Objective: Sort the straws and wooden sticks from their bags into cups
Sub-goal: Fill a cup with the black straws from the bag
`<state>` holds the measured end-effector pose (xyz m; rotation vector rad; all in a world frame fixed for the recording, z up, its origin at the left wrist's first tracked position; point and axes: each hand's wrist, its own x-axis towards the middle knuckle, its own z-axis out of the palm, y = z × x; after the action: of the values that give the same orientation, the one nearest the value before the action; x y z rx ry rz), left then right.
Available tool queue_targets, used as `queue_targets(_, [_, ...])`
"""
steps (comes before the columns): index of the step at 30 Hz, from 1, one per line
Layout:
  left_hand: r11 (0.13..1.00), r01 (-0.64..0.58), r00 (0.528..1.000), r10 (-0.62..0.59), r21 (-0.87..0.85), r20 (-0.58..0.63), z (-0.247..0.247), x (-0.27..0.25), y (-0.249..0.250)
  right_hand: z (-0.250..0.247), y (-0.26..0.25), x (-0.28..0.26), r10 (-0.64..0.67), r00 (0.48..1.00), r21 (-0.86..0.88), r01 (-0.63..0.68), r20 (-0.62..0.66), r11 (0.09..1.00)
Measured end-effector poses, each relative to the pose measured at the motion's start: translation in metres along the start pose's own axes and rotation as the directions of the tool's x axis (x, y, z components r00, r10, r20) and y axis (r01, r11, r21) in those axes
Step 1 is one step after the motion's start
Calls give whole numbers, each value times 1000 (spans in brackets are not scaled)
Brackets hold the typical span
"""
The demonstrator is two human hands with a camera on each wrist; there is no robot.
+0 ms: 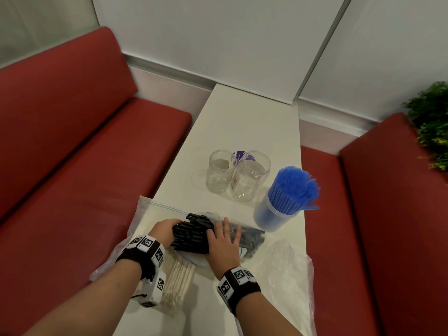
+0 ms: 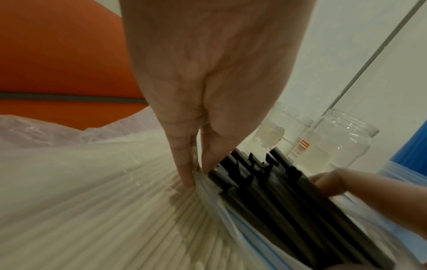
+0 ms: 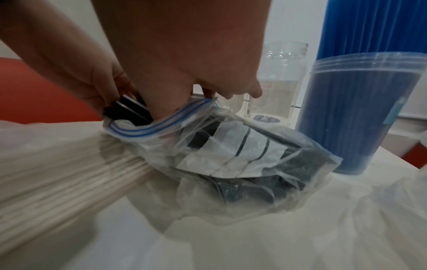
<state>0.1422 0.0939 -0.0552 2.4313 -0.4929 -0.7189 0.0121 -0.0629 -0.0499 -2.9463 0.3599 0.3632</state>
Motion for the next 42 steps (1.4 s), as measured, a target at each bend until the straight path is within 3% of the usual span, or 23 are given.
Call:
queue_targets(3, [1000,11,1000,-11,-14,-7,0,-2,-1,2,-3,-1,-39,999,-26,39,-2,999])
queue_targets(8, [995,81,997,-81,-49,4,-5,-2,2,-5,-6,-2,-121,983,40,127,-138,991])
queue_targets(12, [993,72,997,-70,-93,23,-8,-1,-1,-22,-10,-3,-142,979,294,181,-148,939])
queue_targets(15, [975,119,993,-114,-188,40,-12,2,-1,-33,-14,-6,-96,990,501,137,-108,855])
queue_targets(20, [984,121,993,-122,-133,1,-25,0,9,-47,-14,-6,-75,995,700,103,-70,706])
queue_targets(24, [994,22,992,-35,-103,-119,-44,-1,21,-59,-10,1,-61,996,729,86,-61,679])
queue_targets(27, [985,-23,977,-14,-172,-213,-54,-1,32,-65,-9,4,-78,997,738,66,-18,672])
queue_targets(30, [952,-91,973,22,-292,-231,-56,-4,40,-74,-11,5,-17,998,822,53,-53,567])
queue_targets(35, [795,-168,964,10,-583,-266,-58,-3,64,-139,-10,8,143,965,954,181,-219,241])
queue_targets(37, [727,-132,982,2,-674,-190,-56,-4,81,-175,-7,5,183,942,958,266,-282,109])
queue_targets(38, [663,-70,995,-4,-746,-96,-53,-6,90,-192,-6,2,200,927,948,314,-318,52])
queue_targets(40, [437,133,984,46,-890,169,-46,-8,106,-218,-6,-5,227,887,913,408,-402,26])
queue_targets(42, [116,358,901,219,-926,376,-39,-14,121,-229,-9,-11,253,863,896,441,-438,45])
